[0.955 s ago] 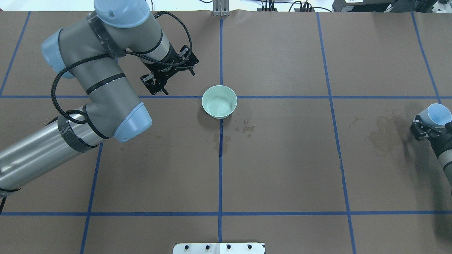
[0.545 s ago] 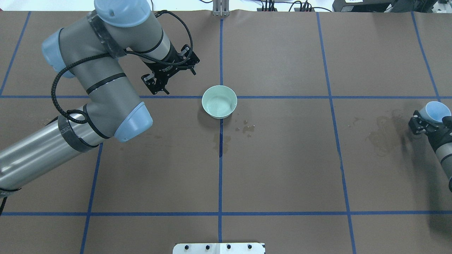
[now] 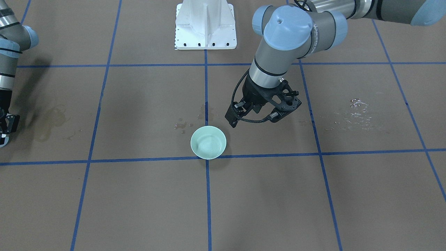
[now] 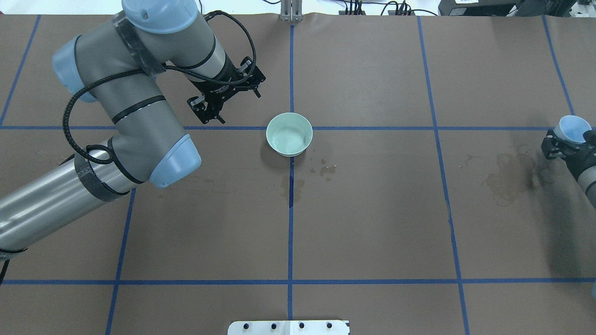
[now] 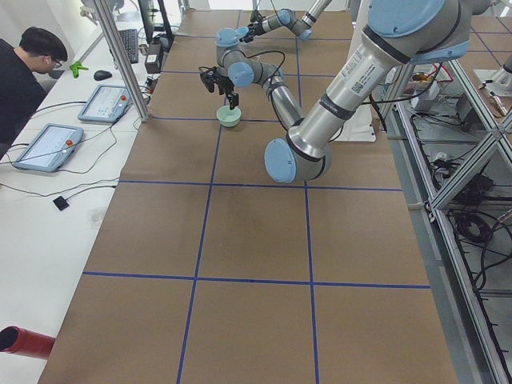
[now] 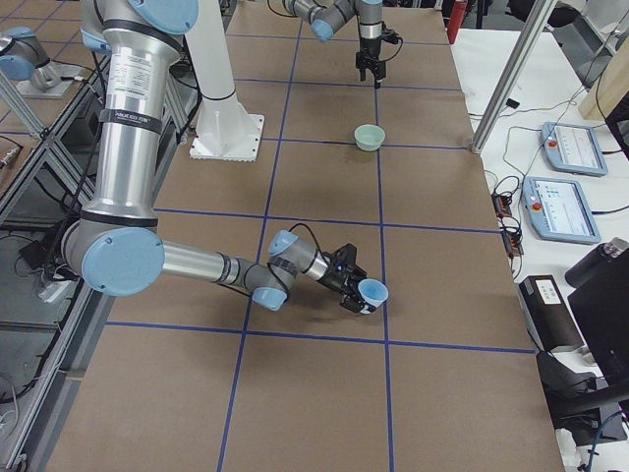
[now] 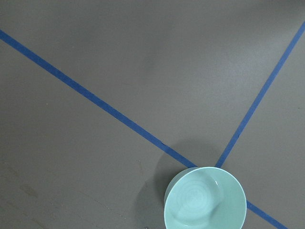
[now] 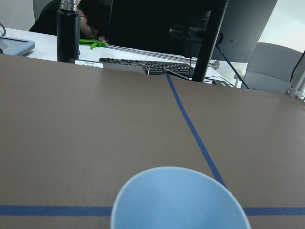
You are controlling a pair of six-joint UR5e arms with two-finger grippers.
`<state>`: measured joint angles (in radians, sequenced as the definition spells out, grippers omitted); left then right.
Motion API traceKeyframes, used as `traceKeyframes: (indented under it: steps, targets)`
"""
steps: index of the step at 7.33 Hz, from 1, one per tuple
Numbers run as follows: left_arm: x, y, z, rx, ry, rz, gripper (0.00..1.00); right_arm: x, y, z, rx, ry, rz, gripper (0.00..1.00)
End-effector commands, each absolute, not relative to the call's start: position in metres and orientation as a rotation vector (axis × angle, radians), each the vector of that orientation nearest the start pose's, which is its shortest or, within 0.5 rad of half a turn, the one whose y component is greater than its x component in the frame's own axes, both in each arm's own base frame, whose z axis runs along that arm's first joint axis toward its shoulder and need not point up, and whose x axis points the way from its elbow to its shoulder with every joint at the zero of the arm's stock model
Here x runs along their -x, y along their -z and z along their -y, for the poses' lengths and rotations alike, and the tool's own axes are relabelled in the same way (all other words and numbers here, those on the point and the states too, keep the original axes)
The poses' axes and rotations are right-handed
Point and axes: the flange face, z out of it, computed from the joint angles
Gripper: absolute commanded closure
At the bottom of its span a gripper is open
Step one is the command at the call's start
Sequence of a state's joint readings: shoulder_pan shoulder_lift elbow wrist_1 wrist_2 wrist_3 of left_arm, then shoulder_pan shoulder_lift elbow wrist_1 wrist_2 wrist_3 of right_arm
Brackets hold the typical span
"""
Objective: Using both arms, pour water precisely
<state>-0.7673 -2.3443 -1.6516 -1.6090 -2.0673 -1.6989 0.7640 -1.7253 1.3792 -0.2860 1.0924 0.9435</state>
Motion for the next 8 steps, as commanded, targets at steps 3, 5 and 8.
traceKeyframes:
  steps: [3,5,8]
  targets:
    - [-0.364,-0.161,0.51,0.021,0.414,-0.997,0.0,0.181,-0.582,0.48,-0.972,-0.099,0.638,1.0]
    - [-0.323,-0.213,0.497,-0.037,0.329,-0.934,0.0,0.171,-0.523,0.49,-1.022,0.142,0.73,1.0]
    - [-0.283,-0.261,0.483,-0.08,0.256,-0.881,0.0,0.197,-0.445,0.505,-1.032,0.357,0.716,1.0]
